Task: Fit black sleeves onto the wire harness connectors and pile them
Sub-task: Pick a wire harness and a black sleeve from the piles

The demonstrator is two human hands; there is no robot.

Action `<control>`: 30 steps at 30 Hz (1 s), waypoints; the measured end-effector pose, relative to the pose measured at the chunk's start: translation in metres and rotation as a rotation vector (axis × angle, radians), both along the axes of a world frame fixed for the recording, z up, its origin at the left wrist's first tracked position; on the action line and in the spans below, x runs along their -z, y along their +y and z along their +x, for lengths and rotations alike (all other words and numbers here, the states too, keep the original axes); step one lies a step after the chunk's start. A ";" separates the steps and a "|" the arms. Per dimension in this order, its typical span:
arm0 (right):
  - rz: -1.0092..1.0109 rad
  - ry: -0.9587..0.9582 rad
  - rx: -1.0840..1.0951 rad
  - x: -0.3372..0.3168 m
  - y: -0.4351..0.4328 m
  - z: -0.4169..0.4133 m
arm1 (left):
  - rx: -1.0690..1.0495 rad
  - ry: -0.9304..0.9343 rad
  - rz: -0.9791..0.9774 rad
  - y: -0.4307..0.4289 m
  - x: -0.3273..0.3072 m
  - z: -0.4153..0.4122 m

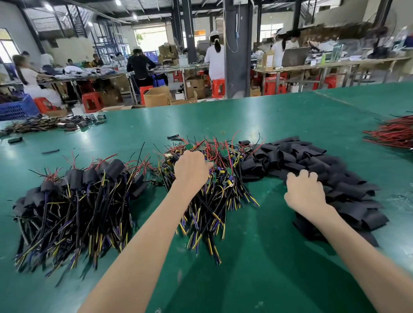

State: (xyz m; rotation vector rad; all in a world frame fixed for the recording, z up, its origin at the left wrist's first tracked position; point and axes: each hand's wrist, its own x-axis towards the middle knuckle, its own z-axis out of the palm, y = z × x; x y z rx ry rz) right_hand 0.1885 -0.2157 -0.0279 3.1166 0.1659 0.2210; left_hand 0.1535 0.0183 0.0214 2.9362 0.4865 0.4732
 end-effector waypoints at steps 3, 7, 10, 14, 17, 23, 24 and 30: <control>0.044 0.048 -0.029 0.002 0.003 0.001 | -0.013 0.004 -0.095 -0.001 -0.002 0.004; 0.050 0.043 -0.048 0.009 0.007 0.002 | -0.023 -0.030 -0.078 -0.011 -0.012 0.004; -0.005 -0.058 -0.060 0.011 0.008 0.000 | 0.024 -0.184 -0.077 -0.017 -0.019 0.006; 0.050 -0.151 -0.095 0.003 0.011 -0.003 | 0.147 -0.317 -0.236 -0.022 -0.040 -0.004; 0.148 -0.199 -0.147 -0.003 0.014 -0.007 | 0.256 -0.390 -0.294 -0.019 -0.057 -0.021; 0.581 -0.066 -0.291 -0.008 0.024 -0.011 | 0.308 -0.577 -0.085 0.007 -0.031 -0.068; 0.653 -0.024 -0.298 -0.008 0.025 -0.011 | 0.294 -0.564 -0.034 0.011 -0.020 -0.073; 0.784 -0.010 -0.400 -0.007 0.029 -0.014 | 0.269 -0.498 -0.005 0.026 0.030 -0.084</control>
